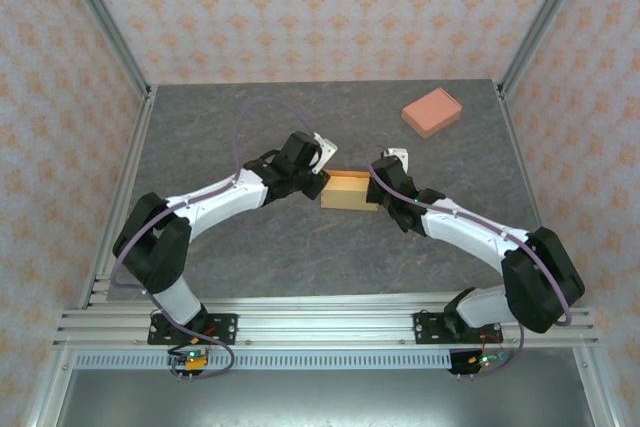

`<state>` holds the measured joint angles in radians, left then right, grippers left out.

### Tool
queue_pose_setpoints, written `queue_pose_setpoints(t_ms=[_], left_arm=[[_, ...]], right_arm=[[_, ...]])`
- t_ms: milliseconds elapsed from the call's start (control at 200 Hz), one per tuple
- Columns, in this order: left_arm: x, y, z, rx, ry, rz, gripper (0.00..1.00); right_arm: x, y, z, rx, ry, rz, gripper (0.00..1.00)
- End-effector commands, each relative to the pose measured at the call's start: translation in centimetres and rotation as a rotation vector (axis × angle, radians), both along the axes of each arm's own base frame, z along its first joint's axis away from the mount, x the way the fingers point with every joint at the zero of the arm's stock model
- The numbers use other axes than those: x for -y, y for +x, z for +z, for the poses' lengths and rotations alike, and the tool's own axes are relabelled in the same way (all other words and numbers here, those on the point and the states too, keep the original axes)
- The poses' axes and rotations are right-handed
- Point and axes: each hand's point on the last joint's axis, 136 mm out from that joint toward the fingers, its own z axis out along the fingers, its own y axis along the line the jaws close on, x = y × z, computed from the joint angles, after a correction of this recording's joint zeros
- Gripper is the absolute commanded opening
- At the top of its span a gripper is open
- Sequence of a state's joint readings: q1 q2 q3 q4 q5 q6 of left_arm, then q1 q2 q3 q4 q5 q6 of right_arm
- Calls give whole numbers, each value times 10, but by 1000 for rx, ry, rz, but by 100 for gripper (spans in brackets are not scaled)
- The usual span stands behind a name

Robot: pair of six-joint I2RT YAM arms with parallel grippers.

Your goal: Fold the paper box

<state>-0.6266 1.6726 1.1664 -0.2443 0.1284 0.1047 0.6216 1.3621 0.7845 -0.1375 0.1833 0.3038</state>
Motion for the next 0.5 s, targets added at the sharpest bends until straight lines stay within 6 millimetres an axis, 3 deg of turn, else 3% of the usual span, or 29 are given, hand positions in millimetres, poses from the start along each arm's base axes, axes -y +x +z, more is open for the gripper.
queue_pose_setpoints(t_ms=[0,65,150,295,496], left_arm=[[0,3,5,12,31,-8,16],[4,2,9,6,5,-12,6],[8,2,21,-9,-45,14,0],[20,-3,40,-45,-166,44,0],[33,-8,32,-149,-288,118,0]], right_arm=[[5,-15,-17,-84,-32,5,4],[6,-16,-17,-85,-34,5,4],[6,-16,-17,-84,-35,2,4],[10,-15,-19,-77,-43,-24,4],[11,-13,-21,-74,-56,-35,4]])
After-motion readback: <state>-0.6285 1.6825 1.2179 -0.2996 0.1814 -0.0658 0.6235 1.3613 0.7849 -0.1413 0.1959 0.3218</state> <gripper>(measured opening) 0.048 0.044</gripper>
